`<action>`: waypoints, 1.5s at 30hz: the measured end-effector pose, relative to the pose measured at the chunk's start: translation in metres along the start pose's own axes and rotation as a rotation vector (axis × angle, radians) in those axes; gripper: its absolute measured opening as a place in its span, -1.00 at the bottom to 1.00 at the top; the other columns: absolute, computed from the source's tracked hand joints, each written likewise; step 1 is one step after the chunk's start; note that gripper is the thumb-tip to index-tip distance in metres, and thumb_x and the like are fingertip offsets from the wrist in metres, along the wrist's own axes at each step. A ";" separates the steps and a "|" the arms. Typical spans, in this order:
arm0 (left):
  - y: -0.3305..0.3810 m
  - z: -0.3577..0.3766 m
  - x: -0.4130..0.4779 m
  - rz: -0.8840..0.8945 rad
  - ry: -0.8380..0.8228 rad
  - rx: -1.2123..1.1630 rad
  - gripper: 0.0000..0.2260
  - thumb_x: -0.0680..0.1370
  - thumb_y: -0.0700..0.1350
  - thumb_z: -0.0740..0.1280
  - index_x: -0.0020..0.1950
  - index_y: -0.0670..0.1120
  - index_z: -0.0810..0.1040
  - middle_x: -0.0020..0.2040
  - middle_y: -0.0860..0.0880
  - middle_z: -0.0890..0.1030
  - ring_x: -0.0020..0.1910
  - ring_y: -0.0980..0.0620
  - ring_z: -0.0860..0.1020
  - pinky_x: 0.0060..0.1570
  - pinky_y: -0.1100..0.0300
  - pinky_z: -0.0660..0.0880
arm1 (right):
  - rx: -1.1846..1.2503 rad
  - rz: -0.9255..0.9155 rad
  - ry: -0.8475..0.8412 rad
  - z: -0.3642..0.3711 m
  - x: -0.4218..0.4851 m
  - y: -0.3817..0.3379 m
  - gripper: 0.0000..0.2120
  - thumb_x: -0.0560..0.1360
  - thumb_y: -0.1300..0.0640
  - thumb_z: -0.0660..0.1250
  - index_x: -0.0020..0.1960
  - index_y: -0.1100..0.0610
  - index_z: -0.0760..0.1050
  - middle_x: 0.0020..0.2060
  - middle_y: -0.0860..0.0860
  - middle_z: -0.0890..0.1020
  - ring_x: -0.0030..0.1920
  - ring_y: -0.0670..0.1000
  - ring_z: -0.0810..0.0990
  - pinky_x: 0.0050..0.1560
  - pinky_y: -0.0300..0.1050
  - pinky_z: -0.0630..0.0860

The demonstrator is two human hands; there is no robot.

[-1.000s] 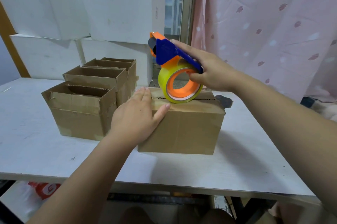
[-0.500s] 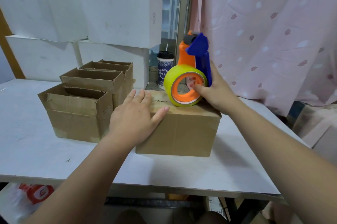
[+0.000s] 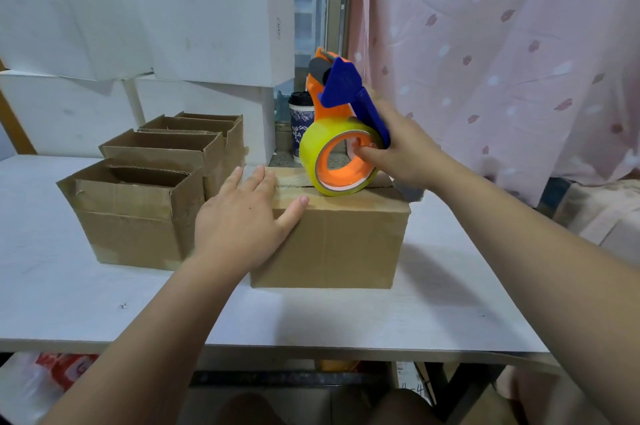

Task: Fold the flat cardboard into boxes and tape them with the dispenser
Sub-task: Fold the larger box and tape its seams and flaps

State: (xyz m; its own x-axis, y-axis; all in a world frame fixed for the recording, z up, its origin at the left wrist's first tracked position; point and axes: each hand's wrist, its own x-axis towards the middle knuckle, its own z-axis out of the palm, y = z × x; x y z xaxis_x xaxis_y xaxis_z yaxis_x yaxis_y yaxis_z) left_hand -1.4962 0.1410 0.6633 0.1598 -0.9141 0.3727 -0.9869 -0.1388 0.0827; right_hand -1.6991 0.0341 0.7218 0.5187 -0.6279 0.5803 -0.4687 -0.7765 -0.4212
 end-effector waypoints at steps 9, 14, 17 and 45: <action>0.001 0.002 0.000 -0.005 0.008 -0.031 -0.22 0.41 0.40 -0.23 0.52 0.06 0.17 0.53 0.12 0.16 0.51 0.04 0.08 0.29 0.02 0.31 | -0.122 -0.028 -0.161 -0.039 0.002 0.016 -0.13 0.48 0.21 0.36 0.32 -0.59 -0.03 0.03 -0.35 0.48 -0.04 -0.15 0.49 -0.17 -0.55 0.37; 0.001 0.002 0.000 -0.003 0.001 -0.034 -0.18 0.37 0.42 -0.28 0.52 0.07 0.15 0.53 0.13 0.15 0.51 0.05 0.07 0.27 0.01 0.33 | -0.339 -0.107 -0.201 -0.055 0.005 0.018 -0.13 0.47 0.28 0.31 0.42 -0.46 -0.04 0.08 0.02 0.49 -0.01 -0.02 0.43 -0.02 -0.23 0.30; 0.001 0.002 0.000 -0.004 0.002 -0.033 -0.15 0.34 0.43 -0.33 0.52 0.09 0.13 0.53 0.14 0.14 0.52 0.05 0.07 0.26 0.01 0.34 | -0.420 -0.112 -0.233 -0.064 0.005 0.021 -0.13 0.46 0.33 0.25 0.43 -0.44 -0.03 -0.05 -0.05 0.41 -0.06 -0.02 0.37 -0.07 -0.18 0.24; -0.002 0.006 0.001 -0.005 -0.022 -0.125 -0.23 0.32 0.46 -0.29 0.49 0.27 0.09 0.54 0.09 0.12 0.52 -0.02 0.03 0.34 -0.10 0.25 | 0.248 0.272 0.185 -0.032 -0.044 0.049 -0.39 0.50 0.19 0.37 0.36 -0.29 0.21 0.02 -0.50 0.51 0.07 -0.35 0.51 0.07 -0.29 0.47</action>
State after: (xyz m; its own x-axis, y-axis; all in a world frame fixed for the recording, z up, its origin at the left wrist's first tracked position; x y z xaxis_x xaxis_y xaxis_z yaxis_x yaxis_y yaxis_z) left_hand -1.4941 0.1384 0.6583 0.1626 -0.9219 0.3516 -0.9752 -0.0959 0.1997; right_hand -1.7680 0.0248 0.6982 0.2515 -0.8091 0.5311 -0.3727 -0.5874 -0.7184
